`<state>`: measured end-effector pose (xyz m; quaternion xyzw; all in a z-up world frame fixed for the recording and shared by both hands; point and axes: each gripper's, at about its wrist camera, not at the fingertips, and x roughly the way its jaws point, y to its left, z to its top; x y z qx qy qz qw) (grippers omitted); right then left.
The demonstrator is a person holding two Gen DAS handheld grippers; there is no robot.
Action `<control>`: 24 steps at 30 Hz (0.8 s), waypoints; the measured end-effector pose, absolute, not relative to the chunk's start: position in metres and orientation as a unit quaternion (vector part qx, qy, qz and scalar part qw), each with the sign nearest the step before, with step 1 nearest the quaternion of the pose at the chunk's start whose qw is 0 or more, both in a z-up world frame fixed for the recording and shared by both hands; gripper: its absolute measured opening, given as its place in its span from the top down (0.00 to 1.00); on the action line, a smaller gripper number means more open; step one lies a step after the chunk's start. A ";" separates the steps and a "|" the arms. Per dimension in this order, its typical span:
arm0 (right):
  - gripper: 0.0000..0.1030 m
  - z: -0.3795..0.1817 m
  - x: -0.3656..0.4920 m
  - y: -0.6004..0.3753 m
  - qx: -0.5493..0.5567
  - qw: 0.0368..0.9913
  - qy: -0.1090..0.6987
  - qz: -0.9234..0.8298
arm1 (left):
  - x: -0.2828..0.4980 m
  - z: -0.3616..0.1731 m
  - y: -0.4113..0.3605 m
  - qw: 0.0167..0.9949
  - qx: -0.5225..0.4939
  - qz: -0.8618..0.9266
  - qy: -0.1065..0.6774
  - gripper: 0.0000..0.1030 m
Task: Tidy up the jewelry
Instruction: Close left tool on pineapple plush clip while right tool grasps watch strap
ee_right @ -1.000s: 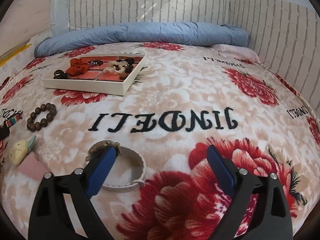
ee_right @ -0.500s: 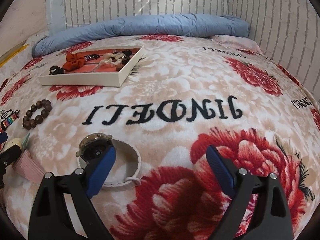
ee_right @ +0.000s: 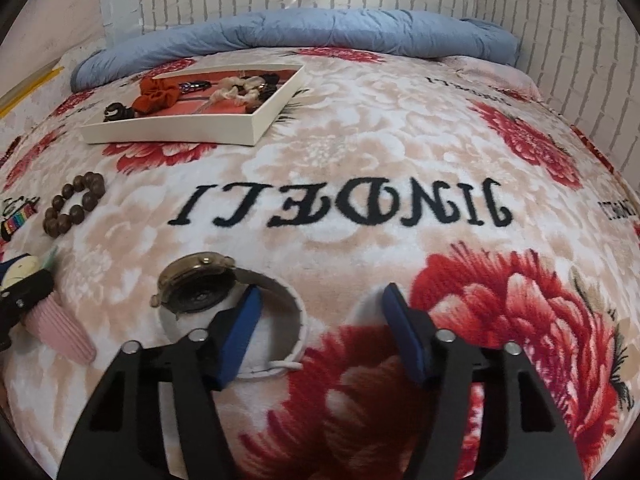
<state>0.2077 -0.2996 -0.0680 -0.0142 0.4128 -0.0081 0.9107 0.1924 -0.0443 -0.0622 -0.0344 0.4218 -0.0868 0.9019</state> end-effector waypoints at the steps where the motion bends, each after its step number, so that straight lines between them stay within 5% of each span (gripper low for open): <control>1: 0.48 -0.068 0.208 -0.299 -0.012 0.910 0.414 -0.002 | 0.192 -0.062 -0.045 0.902 -0.035 -0.089 0.420 0.26; 12: 0.82 -0.070 0.205 -0.291 -0.004 0.909 0.416 0.035 | 0.189 -0.062 -0.052 0.901 -0.027 -0.114 0.417 0.45; 24: 0.90 -0.068 0.204 -0.288 -0.022 0.913 0.407 0.019 | 0.186 -0.060 -0.056 0.908 -0.009 -0.100 0.407 0.49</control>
